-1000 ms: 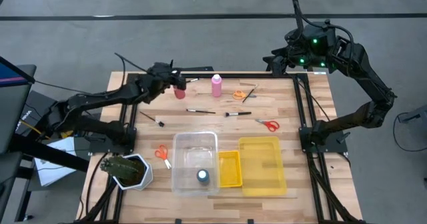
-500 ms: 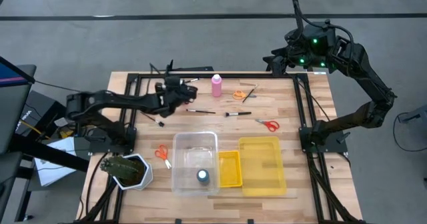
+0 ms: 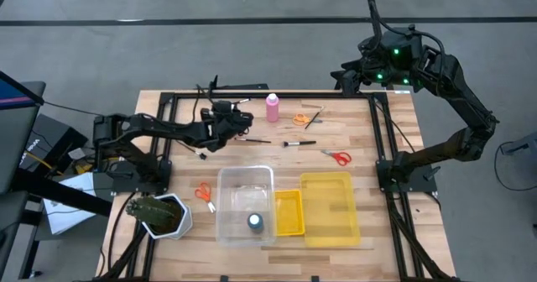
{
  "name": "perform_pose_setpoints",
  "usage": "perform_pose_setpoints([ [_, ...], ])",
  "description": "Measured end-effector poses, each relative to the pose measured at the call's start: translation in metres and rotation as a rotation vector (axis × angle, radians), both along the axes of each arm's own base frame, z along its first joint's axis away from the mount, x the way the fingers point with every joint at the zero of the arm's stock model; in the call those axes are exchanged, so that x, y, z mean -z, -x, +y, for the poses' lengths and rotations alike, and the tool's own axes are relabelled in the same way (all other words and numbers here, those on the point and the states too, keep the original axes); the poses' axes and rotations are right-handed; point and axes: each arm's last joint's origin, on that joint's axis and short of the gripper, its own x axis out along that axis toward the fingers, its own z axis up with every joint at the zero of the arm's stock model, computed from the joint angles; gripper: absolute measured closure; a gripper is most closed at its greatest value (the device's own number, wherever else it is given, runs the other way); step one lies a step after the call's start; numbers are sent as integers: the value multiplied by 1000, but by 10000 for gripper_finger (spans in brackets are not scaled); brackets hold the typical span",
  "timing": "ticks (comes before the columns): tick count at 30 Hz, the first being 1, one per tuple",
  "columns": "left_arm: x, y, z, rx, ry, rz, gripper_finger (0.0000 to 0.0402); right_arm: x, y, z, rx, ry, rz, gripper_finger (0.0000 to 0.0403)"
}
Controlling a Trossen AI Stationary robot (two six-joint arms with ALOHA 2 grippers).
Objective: Pick & Place Paint Supplies
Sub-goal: Put the red paint bottle into the transparent bin
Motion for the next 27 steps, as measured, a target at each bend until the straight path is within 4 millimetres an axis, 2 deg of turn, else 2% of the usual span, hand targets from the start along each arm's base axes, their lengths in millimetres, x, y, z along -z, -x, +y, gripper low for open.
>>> perform_pose_setpoints([
  [6, 0, 0, 0, 0, 1, 5, 288, 0, 0, 0, 0, 0, 0, 143],
  [13, 1, 1, 0, 2, 6, 18, 251, 0, 0, 0, -7, 7, 4, 143],
  [19, 1, 1, -1, 8, 9, 18, 237, 0, -1, 2, -21, 18, 10, 143],
  [24, -10, 3, -4, 40, -13, 35, 230, 0, -1, 2, -21, 18, 10, 143],
  [27, -25, 7, -5, 49, -38, 7, 230, 0, -1, 2, -23, 20, 12, 143],
])
